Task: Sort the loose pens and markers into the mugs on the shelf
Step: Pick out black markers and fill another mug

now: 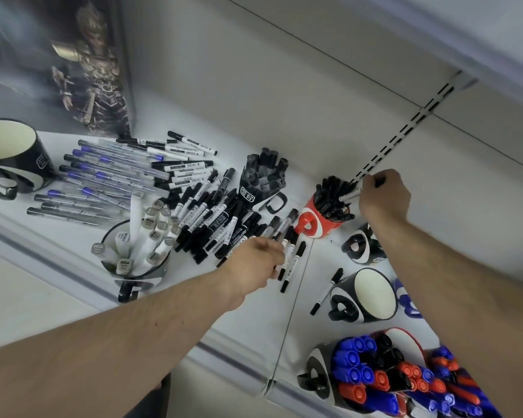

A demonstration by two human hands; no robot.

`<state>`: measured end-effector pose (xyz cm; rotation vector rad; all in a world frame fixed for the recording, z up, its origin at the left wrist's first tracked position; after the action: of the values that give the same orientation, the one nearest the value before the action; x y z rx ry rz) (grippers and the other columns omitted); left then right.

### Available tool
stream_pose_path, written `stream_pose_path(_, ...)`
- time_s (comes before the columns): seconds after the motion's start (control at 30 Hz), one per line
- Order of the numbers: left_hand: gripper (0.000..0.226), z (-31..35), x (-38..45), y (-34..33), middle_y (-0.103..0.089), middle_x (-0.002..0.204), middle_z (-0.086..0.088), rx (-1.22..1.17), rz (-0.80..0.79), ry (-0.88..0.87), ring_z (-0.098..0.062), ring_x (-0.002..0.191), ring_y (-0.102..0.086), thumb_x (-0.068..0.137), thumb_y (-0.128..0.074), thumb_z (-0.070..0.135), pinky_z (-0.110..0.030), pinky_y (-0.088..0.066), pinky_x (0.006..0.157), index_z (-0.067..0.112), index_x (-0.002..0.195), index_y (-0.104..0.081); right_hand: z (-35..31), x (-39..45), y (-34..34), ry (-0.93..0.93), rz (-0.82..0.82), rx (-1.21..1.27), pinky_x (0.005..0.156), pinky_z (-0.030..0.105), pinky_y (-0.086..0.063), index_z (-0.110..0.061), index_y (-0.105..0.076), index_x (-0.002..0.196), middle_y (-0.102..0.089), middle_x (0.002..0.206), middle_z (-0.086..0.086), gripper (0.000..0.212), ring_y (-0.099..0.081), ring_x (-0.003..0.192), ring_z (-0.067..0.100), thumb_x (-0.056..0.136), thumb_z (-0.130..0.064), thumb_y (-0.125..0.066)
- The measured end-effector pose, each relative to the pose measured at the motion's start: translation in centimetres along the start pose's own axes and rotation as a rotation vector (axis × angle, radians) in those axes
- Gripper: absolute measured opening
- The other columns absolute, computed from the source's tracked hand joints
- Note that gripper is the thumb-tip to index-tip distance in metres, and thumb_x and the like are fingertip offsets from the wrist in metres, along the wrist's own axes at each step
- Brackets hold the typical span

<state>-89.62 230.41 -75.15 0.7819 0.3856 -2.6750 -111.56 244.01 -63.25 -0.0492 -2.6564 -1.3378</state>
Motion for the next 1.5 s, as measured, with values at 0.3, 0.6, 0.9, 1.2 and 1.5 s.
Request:
stream_pose_path(0.3, 0.016, -0.8, 0.3, 2.3, -0.065, 0.089, 0.000, 0.014, 0.021, 0.023, -0.014, 0.067, -0.055, 0.093, -0.051, 0.009, -0.027, -0.038, 0.064, 0.018, 0.092, -0.063, 2.6, 0.8, -8.9, 0.007, -0.370, -0.675, 0.101, 0.047, -0.028, -0.015, -0.040, 0.142, -0.042, 0.140, 0.023, 0.060, -0.037, 0.125, 0.039, 0.099, -0.049, -0.016)
stream_pose_path(0.6, 0.013, -0.2, -0.2, 1.0, -0.064, 0.083, 0.003, 0.007, -0.014, -0.012, -0.013, 0.066, -0.055, 0.093, -0.052, 0.011, -0.024, -0.039, 0.061, 0.019, 0.097, -0.061, 1.6, -5.9, -6.6, -0.271, -0.187, -0.036, 0.094, 0.045, -0.047, -0.022, -0.063, 0.116, -0.053, 0.116, 0.012, 0.058, -0.050, 0.108, 0.034, 0.076, -0.060, -0.046)
stream_pose_path(0.9, 0.012, -2.0, -1.7, 2.7, -0.062, 0.086, -0.001, 0.003, 0.065, -0.005, -0.013, 0.065, -0.053, 0.093, -0.052, 0.009, -0.025, -0.039, 0.059, 0.016, 0.098, -0.060, 9.5, -17.8, -13.0, -0.790, -0.573, 0.143, 0.076, 0.029, -0.044, -0.004, -0.056, 0.126, -0.059, 0.118, 0.015, 0.033, -0.056, 0.112, 0.030, 0.096, -0.018, -0.052)
stream_pose_path(1.2, 0.015, -3.2, -1.9, 5.3, -0.061, 0.084, -0.001, 0.000, 0.100, 0.030, -0.012, 0.061, -0.052, 0.092, -0.051, 0.004, -0.018, -0.040, 0.052, 0.014, 0.099, -0.060, 8.3, -14.9, -14.2, -0.484, -0.399, -0.348, 0.093, 0.038, -0.042, -0.007, -0.048, 0.132, -0.054, 0.132, 0.015, 0.057, -0.052, 0.119, 0.035, 0.090, -0.044, -0.045)
stream_pose_path(1.5, 0.014, -4.6, -2.0, 6.6, -0.059, 0.082, -0.003, -0.015, 0.105, 0.078, -0.012, 0.058, -0.049, 0.091, -0.051, 0.000, -0.010, -0.038, 0.042, 0.010, 0.096, -0.059, 7.4, -12.6, -17.8, -0.394, -0.506, -0.505, 0.091, 0.041, -0.049, 0.003, -0.032, 0.140, -0.043, 0.133, 0.021, 0.066, -0.053, 0.116, 0.036, 0.097, -0.043, -0.051)
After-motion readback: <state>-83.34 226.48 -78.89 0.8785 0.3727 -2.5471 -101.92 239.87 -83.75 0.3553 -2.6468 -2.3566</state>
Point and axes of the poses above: each hand's wrist, its own x-axis towards the middle knuckle, its own y-axis out of the back of the hand, z = x × y, the point moved 9 cm from there along x, towards the middle knuckle
